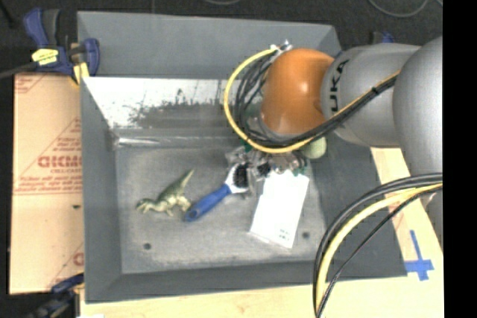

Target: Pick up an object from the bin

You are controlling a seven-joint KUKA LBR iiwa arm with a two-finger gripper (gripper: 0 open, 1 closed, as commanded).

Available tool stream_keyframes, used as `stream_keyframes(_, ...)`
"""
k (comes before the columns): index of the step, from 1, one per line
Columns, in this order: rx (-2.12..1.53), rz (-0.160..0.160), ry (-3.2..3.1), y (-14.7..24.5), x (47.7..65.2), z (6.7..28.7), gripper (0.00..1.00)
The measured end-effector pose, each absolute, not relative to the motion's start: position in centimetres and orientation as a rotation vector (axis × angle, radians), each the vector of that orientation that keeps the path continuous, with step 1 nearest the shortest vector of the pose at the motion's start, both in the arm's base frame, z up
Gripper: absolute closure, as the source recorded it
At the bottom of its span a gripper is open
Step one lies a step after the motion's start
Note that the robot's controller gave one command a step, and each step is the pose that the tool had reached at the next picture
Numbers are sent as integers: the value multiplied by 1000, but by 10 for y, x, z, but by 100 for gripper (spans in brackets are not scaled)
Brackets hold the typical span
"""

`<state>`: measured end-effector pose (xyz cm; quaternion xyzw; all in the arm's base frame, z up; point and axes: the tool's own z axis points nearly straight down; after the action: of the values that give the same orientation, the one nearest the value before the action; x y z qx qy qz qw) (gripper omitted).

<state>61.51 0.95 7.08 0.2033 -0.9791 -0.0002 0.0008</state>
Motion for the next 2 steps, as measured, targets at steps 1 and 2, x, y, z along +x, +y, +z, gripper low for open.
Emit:
stream_keyframes(1, 638, -1, -3074, 9, 615, 71, 100)
stream_keyframes(2, 637, -1, -3075, 9, 615, 72, 100)
